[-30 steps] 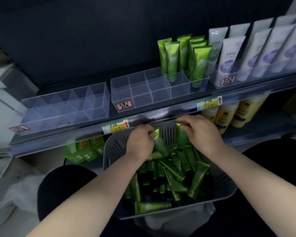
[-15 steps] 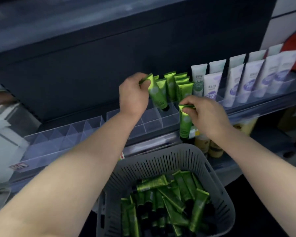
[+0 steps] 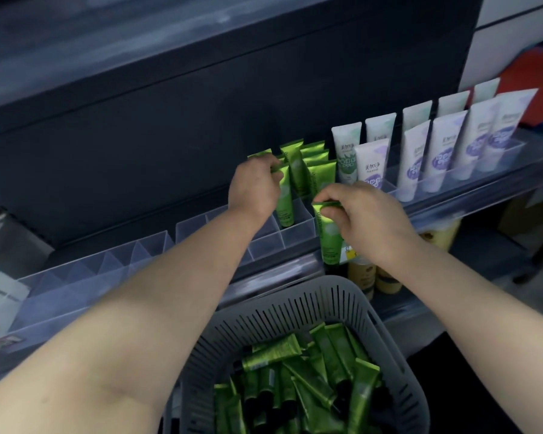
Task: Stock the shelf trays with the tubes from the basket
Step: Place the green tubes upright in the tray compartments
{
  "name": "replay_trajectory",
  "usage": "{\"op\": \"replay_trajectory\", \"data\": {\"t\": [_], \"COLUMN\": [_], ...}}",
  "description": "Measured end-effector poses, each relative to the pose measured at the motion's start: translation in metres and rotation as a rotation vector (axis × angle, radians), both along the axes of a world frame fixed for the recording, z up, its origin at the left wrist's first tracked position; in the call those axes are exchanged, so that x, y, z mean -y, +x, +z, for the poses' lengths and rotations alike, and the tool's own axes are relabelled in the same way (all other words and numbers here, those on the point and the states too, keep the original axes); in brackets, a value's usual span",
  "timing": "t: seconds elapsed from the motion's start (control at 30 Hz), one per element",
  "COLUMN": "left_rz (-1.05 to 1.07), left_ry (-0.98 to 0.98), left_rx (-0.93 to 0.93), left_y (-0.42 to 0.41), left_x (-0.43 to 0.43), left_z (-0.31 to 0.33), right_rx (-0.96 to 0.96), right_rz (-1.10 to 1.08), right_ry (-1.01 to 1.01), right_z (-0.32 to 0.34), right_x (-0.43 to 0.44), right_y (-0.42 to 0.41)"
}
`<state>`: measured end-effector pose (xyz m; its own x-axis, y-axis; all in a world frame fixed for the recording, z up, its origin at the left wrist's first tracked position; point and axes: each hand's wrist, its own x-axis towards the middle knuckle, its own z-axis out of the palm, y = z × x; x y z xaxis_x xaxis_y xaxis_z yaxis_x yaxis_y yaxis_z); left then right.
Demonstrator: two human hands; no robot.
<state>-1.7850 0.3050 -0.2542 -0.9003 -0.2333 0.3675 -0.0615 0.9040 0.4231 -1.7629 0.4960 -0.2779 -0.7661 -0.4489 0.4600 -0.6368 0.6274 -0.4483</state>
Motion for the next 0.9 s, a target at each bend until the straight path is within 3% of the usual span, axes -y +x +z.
{"op": "replay_trajectory", "data": {"t": [0.27, 0.53, 0.9], "left_rz": [0.014, -0.124, -0.16], "left_ry": [-0.013, -0.125, -0.143], "left_rx": [-0.14, 0.029, 0.066], "left_y": [0.029, 0.062, 0.075], "left_x": [0.012, 0.029, 0.039], "left_z": [0.008, 0.002, -0.002], "right_rx": [-0.064, -0.179, -0.079], "right_rz": [0.009, -0.036, -0.072], "right_ry": [-0.015, -0.034, 0.26], "right_z": [0.035, 0.064, 0.046], "right_x": [0.021, 0.056, 0.08], "right_y": [0.006, -0.01, -0.04]}}
